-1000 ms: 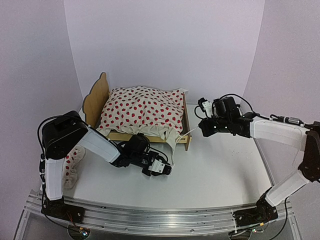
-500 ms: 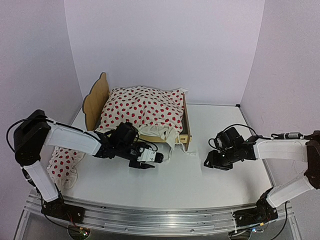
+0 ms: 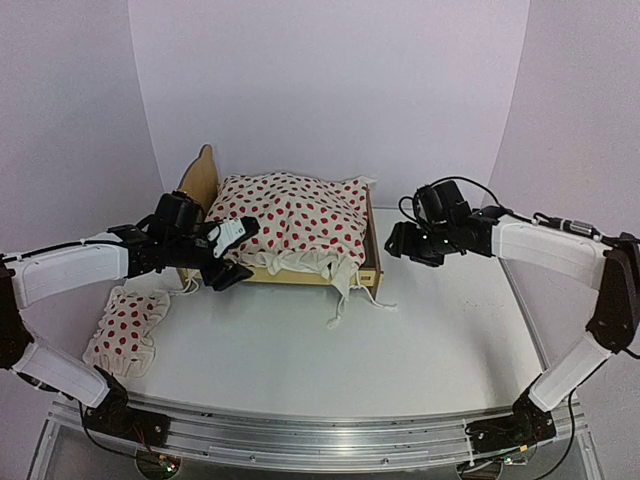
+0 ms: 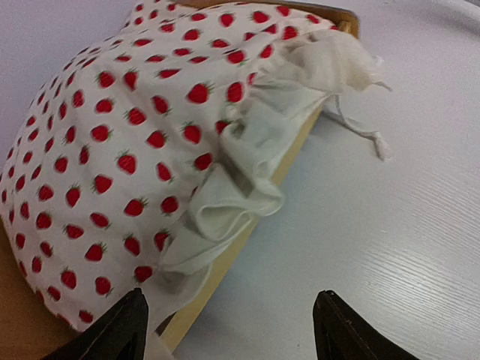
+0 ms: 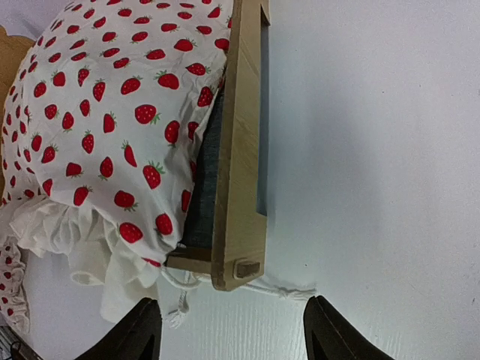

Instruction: Set up the pet bed

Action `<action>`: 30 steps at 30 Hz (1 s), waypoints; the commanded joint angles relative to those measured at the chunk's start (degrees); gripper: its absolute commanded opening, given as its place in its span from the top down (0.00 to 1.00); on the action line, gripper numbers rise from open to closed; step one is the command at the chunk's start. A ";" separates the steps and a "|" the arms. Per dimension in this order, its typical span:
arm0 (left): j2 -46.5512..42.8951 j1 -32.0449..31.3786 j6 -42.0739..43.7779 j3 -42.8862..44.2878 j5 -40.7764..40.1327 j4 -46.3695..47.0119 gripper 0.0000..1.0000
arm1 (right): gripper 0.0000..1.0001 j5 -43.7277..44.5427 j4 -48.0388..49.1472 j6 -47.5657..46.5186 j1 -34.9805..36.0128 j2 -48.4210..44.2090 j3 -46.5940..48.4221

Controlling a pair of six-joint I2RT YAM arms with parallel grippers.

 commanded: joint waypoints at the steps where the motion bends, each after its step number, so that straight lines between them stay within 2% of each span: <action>1: -2.94 6.35 -8.90 0.72 -3.84 -0.97 0.23 | 0.39 -0.68 -1.38 -0.85 0.03 9.56 8.40; 6: -3.13 11.43 -11.55 0.28 -5.83 -0.82 0.25 | 0.52 3.10 -3.26 -0.68 0.04 16.30 12.42; 11: -2.78 11.65 -7.17 -2.24 -5.52 0.38 0.26 | 0.63 2.18 -3.42 -1.06 0.04 19.10 13.38; 17: -1.16 11.65 -2.72 -4.81 -3.94 2.45 0.26 | 0.74 9.07 -5.48 -2.38 -0.01 19.98 12.84; 25: -1.34 11.57 -5.50 3.42 11.30 -4.20 0.30 | 0.77 12.69 -11.19 -4.15 -2.41 18.03 10.24; 30: -0.86 11.55 -9.38 7.69 14.59 -4.70 0.31 | 0.76 14.99 -14.00 -4.80 -4.05 14.44 7.09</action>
